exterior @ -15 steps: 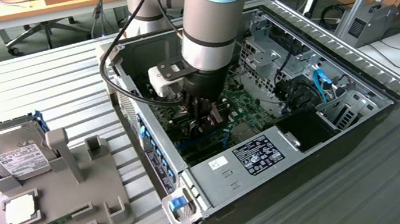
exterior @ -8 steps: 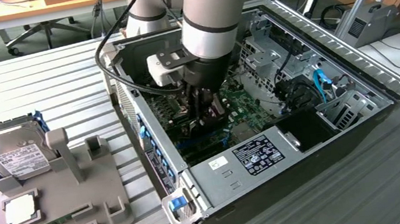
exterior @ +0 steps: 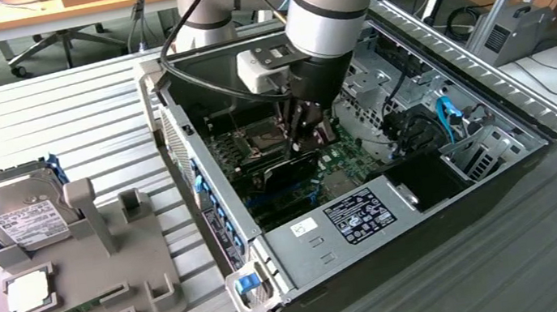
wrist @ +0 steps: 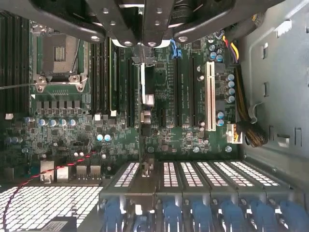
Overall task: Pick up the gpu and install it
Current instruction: 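Insert the gpu into the slot, then press down on the gpu until it lock into place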
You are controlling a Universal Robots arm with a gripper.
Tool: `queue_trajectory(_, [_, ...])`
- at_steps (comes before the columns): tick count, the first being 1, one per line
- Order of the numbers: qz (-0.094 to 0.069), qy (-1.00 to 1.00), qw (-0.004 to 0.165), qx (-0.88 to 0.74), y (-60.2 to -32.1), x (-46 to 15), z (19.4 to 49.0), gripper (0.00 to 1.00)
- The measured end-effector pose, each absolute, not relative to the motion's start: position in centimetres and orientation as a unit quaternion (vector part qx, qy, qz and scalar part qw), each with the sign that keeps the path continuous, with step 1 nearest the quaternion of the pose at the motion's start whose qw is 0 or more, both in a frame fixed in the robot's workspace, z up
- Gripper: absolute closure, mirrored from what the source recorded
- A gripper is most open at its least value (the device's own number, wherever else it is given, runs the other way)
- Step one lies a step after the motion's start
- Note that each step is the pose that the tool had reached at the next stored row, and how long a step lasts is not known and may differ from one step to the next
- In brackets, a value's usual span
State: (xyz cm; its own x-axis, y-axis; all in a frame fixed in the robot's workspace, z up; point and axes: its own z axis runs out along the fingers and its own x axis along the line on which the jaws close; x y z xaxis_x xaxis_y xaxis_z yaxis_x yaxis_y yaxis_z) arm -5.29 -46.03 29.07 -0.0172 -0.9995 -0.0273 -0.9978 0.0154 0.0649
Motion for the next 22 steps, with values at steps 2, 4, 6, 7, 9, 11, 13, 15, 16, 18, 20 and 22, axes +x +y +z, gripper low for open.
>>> queue_trajectory(2, [-0.033,-0.712,0.013,0.701,-46.0,-5.3,29.1,0.89])
queue_trajectory(4, [-0.033,-0.712,0.013,0.701,-46.0,-5.3,29.1,0.89])
queue_trajectory(6, [-0.033,-0.712,0.013,0.701,-46.0,-5.3,29.1,0.89])
queue_trajectory(7, [-0.033,-0.712,0.013,0.701,-46.0,-5.3,29.1,0.89])
queue_trajectory(9, [-0.033,-0.712,0.013,0.701,-46.0,-5.3,29.1,0.89])
queue_trajectory(11, [-0.033,-0.712,0.013,0.701,-46.0,-6.0,29.0,0.89])
queue_trajectory(13, [-0.033,-0.712,0.013,0.701,-46.0,-6.7,28.9,0.89])
queue_trajectory(15, [-0.033,-0.712,0.013,0.701,-46.0,-7.4,28.8,0.89])
queue_trajectory(16, [-0.033,-0.712,0.013,0.701,-46.0,-7.7,28.7,0.89])
queue_trajectory(18, [-0.033,-0.712,0.013,0.701,-46.0,-8.1,28.6,0.89])
queue_trajectory(20, [-0.033,-0.712,0.013,0.701,-46.0,-8.2,28.4,0.89])
queue_trajectory(22, [-0.033,-0.712,0.013,0.701,-46.0,-8.3,28.2,0.89])
